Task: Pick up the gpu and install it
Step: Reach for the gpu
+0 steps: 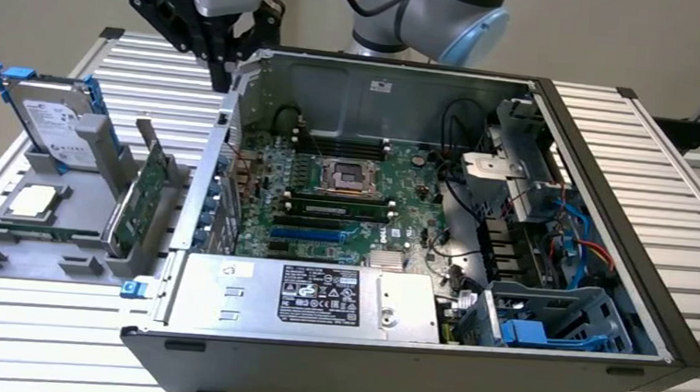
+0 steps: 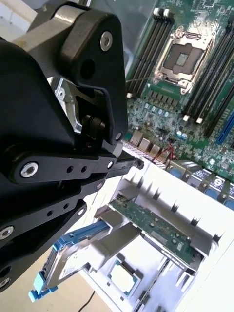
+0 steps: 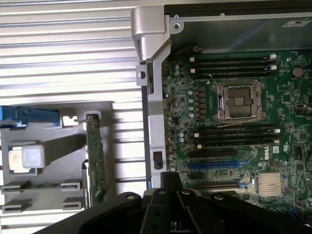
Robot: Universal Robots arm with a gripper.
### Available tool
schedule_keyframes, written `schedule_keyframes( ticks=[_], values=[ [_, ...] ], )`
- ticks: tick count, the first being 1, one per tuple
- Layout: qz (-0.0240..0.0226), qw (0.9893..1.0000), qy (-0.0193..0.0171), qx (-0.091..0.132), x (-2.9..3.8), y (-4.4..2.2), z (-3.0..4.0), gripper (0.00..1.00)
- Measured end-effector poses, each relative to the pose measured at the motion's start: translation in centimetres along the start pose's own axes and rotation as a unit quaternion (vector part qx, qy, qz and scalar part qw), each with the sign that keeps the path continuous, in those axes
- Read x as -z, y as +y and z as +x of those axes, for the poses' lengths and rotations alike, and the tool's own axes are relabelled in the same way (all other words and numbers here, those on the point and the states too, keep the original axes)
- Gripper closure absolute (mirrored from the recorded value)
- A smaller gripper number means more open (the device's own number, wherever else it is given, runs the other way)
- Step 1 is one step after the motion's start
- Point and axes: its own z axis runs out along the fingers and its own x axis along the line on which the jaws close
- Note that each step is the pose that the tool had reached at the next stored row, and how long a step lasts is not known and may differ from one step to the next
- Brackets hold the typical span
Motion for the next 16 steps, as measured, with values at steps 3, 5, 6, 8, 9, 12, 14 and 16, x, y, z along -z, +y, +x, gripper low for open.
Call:
schedule_keyframes(
  ticks=[3,5,6,8,9,12,14,16],
  values=[
    [0.0000,1.0000,0.0000,0.000,0.01,-0.03,0.45,1.00],
    [0.0000,1.0000,0.0000,0.000,0.02,-0.05,0.78,1.00],
    [0.0000,1.0000,0.0000,0.000,0.02,-0.07,0.96,1.00],
    [0.0000,1.0000,0.0000,0.000,0.03,-0.09,1.30,1.00],
    [0.0000,1.0000,0.0000,0.000,0.03,-0.11,1.47,1.00],
    [0.0000,1.0000,0.0000,0.000,0.04,-0.14,1.94,1.00],
    [0.0000,1.0000,0.0000,0.000,0.05,-0.16,2.24,1.00],
    [0.0000,1.0000,0.0000,0.000,0.06,-0.18,2.50,1.00]
  ],
)
